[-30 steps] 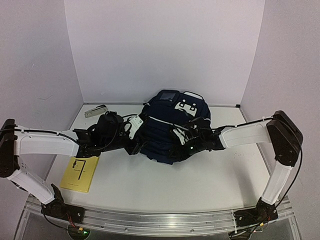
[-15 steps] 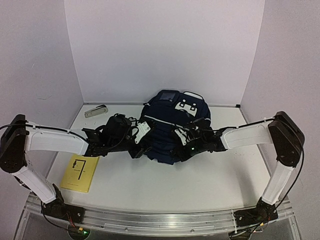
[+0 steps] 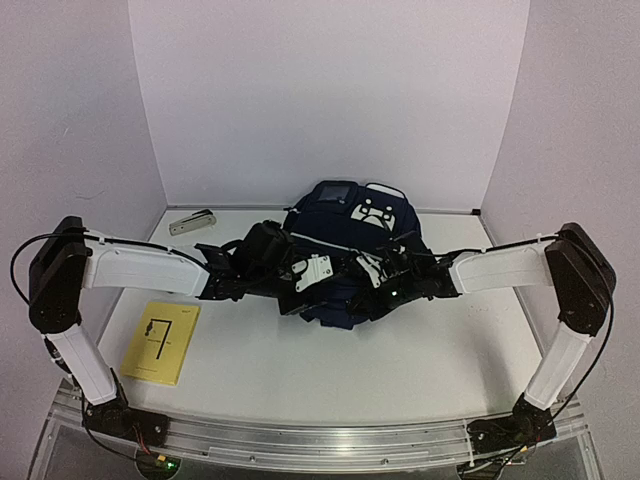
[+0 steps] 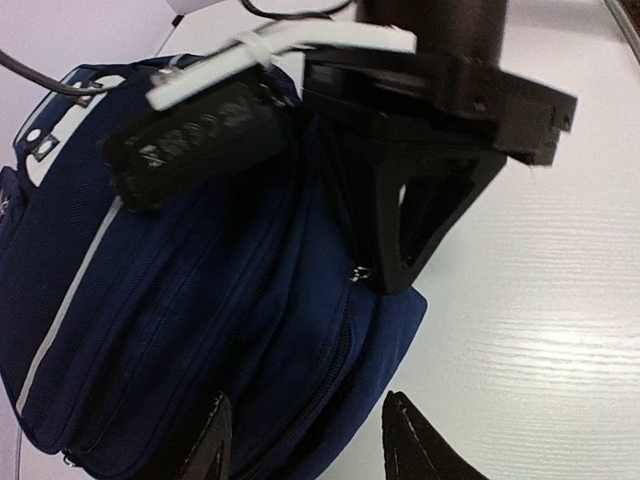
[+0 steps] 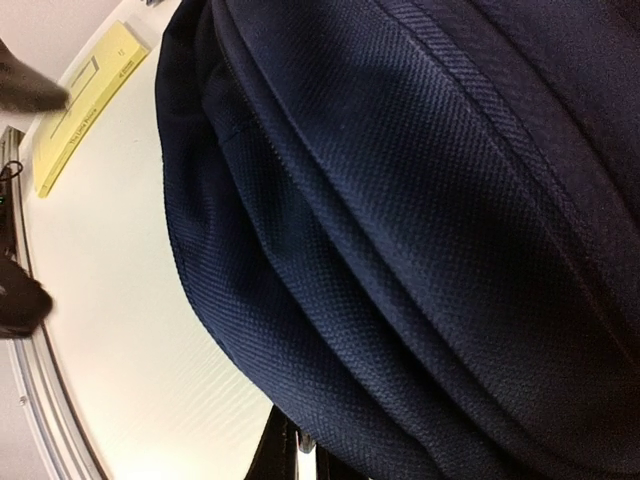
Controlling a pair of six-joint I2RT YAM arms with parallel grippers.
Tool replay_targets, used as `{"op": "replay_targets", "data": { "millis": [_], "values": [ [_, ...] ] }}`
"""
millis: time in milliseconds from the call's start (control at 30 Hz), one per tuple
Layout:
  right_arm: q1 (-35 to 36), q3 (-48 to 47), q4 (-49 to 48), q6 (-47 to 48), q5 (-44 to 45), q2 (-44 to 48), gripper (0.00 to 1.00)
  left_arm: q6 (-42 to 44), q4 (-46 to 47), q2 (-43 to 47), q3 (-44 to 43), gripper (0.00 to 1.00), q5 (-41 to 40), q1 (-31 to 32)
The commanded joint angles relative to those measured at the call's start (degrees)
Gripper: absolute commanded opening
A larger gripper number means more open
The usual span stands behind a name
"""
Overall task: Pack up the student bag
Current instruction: Zip the student bag at the center of the board.
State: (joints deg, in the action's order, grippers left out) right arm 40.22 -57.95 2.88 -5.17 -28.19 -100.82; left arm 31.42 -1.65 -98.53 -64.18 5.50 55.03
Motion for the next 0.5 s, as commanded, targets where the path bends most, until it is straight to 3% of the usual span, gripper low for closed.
{"op": "replay_targets", "data": {
  "millis": [0,233,467],
  "values": [
    [-0.9,-0.2,0.1,0.1,-6.4,2.4,0.0,5.9,-1.6,-3.8,-3.8,0.5,1.7,0.5],
    [-1.1,0.1,0.6,-0.5,-9.8,2.2,0.0,9.4,-2.1,-10.3,-8.0,0.47,-2.7,1.5],
    [-2.8,0.8,2.6,0.2,-8.1,3.1,0.0,9.3,-0.4,-11.2,-6.8,0.13,-8.2,1.8]
  ]
}}
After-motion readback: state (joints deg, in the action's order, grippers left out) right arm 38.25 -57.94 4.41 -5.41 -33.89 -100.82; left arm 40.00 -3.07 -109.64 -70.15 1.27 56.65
